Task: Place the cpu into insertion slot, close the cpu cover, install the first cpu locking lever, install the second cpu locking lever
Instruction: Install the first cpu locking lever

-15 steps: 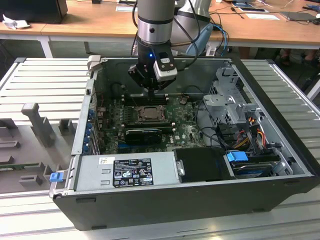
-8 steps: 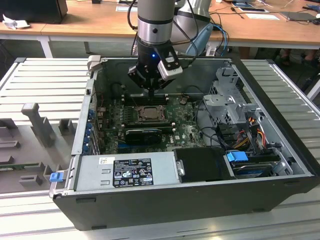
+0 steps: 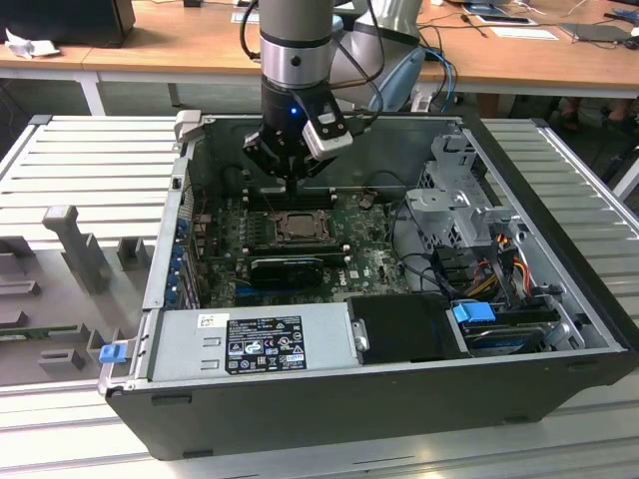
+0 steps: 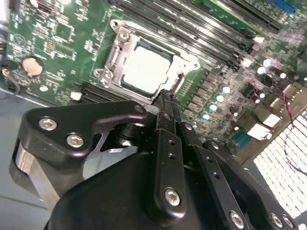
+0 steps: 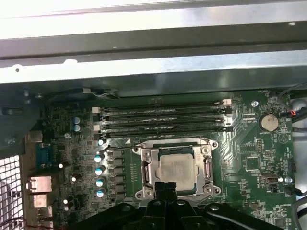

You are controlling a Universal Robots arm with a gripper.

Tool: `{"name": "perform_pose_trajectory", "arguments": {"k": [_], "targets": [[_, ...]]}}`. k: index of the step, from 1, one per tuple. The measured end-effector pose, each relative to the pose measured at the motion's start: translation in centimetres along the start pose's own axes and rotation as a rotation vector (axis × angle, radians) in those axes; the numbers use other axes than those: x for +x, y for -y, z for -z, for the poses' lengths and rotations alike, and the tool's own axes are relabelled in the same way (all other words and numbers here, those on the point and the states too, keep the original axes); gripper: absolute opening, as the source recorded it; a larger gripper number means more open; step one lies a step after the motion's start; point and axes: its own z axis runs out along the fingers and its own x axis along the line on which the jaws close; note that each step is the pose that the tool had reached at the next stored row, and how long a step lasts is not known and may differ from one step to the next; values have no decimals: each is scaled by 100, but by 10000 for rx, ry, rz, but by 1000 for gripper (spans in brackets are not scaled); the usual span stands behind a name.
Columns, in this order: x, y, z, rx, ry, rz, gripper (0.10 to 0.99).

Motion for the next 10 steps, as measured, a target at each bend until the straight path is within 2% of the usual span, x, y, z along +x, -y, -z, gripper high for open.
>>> {"name": "perform_pose_trajectory", "arguments": {"k": [4, 10], "targets": [[92, 6, -1, 0, 0, 0, 106], [323, 22, -5, -9, -1, 0, 106]]}}
